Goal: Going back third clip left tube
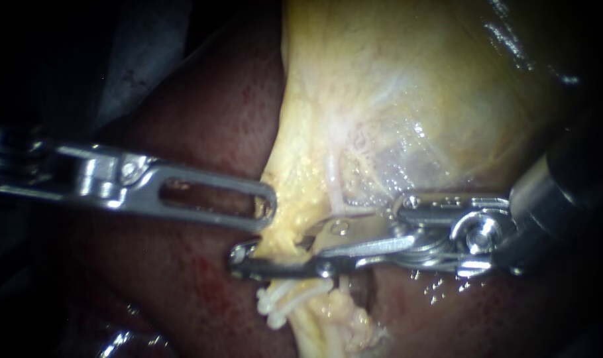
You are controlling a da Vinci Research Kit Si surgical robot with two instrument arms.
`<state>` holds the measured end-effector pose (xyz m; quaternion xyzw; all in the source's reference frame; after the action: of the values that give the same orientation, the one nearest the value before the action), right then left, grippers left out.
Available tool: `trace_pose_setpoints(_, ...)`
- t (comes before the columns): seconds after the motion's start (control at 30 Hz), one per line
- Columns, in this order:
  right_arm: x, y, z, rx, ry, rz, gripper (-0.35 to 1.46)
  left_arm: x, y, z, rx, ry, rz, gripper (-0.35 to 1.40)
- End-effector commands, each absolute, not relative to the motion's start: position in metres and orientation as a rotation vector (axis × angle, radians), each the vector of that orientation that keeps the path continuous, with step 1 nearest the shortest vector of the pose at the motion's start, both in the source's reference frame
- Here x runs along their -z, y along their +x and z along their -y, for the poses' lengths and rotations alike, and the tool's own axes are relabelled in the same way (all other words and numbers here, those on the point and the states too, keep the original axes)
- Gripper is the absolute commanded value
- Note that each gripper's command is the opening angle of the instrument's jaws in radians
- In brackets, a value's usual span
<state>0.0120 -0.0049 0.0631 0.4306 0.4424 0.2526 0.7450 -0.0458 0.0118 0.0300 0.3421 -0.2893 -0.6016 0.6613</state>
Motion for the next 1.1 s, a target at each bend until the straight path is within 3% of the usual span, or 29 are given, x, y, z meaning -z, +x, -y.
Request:
trace_pose_setpoints(0.03, -0.0630, 0.0120, 0.0048, -0.553, 0.943, -0.968, -0.31, -0.0300, -0.0458, -0.0118, 1.360, 0.774, 0.655, -0.35)
trace_pose_setpoints(0.27, -0.0630, 0.0118, 0.0048, -0.551, 0.944, -0.968, -0.21, -0.0300, -0.0458, -0.0118, 1.360, 0.774, 0.655, -0.35)
trace_pose_setpoints(0.53, -0.0631, 0.0121, 0.0047, -0.550, 0.925, -0.974, 0.35, -0.0300, -0.0458, -0.0118, 1.359, 0.774, 0.655, -0.35)
trace_pose_setpoints(1.1, -0.0635, 0.0123, 0.0043, -0.519, 0.873, -1.005, 0.48, -0.0301, -0.0459, -0.0117, 1.362, 0.770, 0.655, -0.35)
